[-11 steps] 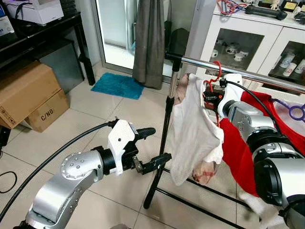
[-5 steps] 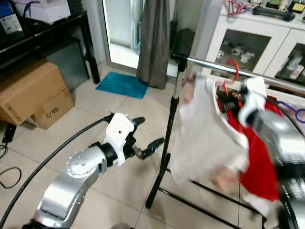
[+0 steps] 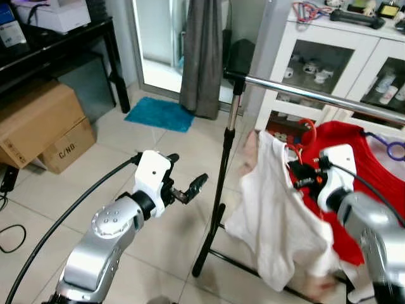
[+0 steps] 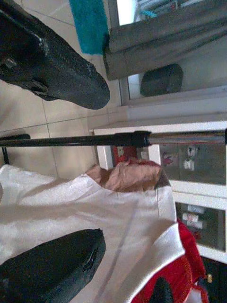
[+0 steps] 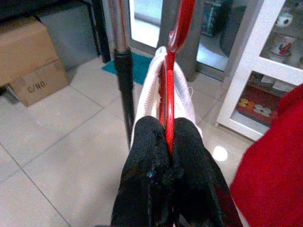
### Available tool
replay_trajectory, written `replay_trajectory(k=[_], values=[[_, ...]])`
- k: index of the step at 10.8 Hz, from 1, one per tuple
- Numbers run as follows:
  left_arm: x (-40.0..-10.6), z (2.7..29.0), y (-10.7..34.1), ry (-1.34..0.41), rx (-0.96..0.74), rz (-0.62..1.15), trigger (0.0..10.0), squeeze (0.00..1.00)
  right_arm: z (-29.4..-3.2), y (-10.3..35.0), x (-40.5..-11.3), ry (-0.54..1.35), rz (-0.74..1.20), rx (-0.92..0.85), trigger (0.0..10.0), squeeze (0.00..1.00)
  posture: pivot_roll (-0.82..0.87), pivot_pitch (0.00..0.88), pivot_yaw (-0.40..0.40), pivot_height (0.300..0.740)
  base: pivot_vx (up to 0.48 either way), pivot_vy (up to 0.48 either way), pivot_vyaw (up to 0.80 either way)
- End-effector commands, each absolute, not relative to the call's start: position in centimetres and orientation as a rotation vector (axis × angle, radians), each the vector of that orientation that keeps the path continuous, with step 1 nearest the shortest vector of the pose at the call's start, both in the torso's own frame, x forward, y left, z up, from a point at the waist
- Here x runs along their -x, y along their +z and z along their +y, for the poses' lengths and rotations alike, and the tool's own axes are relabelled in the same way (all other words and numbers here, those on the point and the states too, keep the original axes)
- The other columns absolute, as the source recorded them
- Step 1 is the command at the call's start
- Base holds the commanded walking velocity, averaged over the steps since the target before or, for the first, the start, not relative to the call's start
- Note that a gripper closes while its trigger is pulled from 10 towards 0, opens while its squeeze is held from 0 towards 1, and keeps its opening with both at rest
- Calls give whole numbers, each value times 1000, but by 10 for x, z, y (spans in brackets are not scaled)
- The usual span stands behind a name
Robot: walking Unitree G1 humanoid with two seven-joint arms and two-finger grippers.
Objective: Hang hanger
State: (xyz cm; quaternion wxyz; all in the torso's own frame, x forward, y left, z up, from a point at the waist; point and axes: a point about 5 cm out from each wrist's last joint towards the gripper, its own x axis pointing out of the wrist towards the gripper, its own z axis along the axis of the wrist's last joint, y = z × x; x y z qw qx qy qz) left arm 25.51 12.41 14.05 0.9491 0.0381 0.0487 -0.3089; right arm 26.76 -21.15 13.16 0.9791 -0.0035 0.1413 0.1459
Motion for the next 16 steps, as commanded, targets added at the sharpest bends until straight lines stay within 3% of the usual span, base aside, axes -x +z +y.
replay_trajectory(k=[1,3,4,6,11,12,13,16], values=[[-255,126,139,-608,-85,95,10000,0,-210,138,-263,279,263,-4,0,0,62,0,-43,740,-401,0,0],[-253,129,136,-594,-75,105,10000,0,-205,132,-253,266,275,-14,0,0,60,0,-46,740,-345,0,0],[-253,132,133,-568,-71,115,10000,0,-205,131,-250,239,261,7,10000,0,59,0,-49,740,0,0,0],[-253,138,130,-507,-58,118,10000,0,-203,127,-248,199,278,104,10000,0,61,0,-56,740,0,0,0],[-254,137,130,-514,-51,126,10000,0,-194,138,-249,273,213,78,10000,0,59,0,-57,740,0,-409,0],[-255,134,132,-562,-32,120,10000,184,-189,142,-250,304,198,51,10000,0,59,0,-60,740,0,0,0],[-259,129,134,-613,-22,116,10000,1000,-182,147,-251,346,185,22,10000,0,58,0,-60,740,0,0,0],[-297,88,153,-795,12,75,10000,1000,-143,165,-264,505,118,18,10000,0,40,0,-48,740,0,0,0]])
